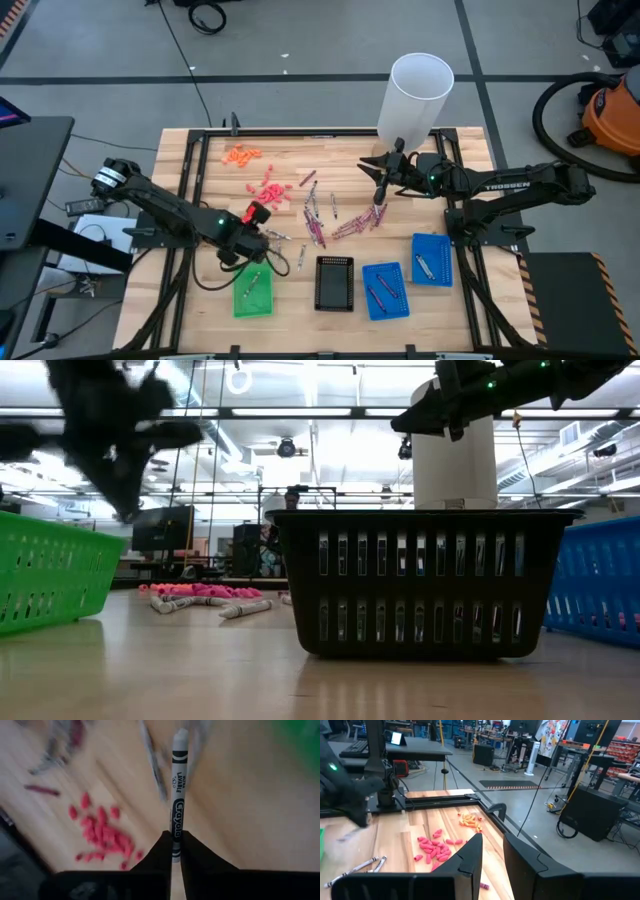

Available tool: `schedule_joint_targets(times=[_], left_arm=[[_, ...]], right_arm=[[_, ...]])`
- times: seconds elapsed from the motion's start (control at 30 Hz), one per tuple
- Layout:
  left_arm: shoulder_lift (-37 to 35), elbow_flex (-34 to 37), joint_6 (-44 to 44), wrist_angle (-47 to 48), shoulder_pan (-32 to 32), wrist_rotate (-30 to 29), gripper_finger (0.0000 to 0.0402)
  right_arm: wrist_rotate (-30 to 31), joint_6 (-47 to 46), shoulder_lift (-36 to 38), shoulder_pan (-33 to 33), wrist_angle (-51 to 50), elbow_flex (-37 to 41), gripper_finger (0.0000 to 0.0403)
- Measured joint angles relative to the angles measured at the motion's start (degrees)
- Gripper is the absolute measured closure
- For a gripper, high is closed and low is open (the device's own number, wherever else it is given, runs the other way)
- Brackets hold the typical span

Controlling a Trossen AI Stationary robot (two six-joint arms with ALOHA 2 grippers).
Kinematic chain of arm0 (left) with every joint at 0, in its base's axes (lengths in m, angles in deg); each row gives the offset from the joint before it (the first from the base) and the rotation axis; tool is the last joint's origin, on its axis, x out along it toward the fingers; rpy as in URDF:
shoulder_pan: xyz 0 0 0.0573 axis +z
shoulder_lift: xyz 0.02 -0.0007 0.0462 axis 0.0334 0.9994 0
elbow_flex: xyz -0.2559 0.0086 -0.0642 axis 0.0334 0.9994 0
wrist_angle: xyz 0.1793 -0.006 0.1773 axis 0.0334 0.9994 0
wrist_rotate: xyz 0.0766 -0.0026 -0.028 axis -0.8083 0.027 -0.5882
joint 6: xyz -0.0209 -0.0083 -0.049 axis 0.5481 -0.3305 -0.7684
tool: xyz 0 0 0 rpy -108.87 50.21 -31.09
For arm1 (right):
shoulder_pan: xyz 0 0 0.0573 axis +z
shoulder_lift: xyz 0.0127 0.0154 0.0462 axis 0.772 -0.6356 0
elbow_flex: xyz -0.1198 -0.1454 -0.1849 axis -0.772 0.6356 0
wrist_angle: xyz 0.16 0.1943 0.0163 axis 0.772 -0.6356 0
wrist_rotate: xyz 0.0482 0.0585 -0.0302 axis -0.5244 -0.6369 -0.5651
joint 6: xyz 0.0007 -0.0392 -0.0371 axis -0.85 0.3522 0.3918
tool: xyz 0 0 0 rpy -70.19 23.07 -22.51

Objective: Sort crayons
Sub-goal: Put the white crayon into the green bin

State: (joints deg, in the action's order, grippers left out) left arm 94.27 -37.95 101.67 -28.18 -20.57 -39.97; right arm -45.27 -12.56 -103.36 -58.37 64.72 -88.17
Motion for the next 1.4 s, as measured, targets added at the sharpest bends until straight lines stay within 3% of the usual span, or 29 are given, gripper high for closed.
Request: schedule_joint_targets(times=[0.3, 0.5, 0.7, 1.07, 1.4], left_arm=[[-0.04, -10.25, -36.46, -0.39, -0.50, 15.53, 0.0383], [0.01, -8.57, -64.27, -0.75, -5.14, 17.04, 0.0369], [0.11, -4.50, -83.02, -5.06, -10.04, 17.01, 0.0367], [0.11, 1.84, -101.47, -15.76, -16.62, 17.08, 0.0366], [0.11, 7.23, -108.16, -20.93, -20.49, 20.33, 0.0365]], right_arm=[[-0.28, -1.06, 0.00, -0.02, -0.15, 0.00, 0.0316], [-2.17, -2.37, 0.00, 0.27, -0.15, 0.00, 0.0316], [-2.67, -2.38, 0.00, 1.47, 0.35, 0.00, 0.0316], [-2.69, -2.43, 0.00, 1.91, 1.33, 0.00, 0.0316], [-2.69, -2.40, 0.00, 1.91, 1.31, 0.00, 0.0316]])
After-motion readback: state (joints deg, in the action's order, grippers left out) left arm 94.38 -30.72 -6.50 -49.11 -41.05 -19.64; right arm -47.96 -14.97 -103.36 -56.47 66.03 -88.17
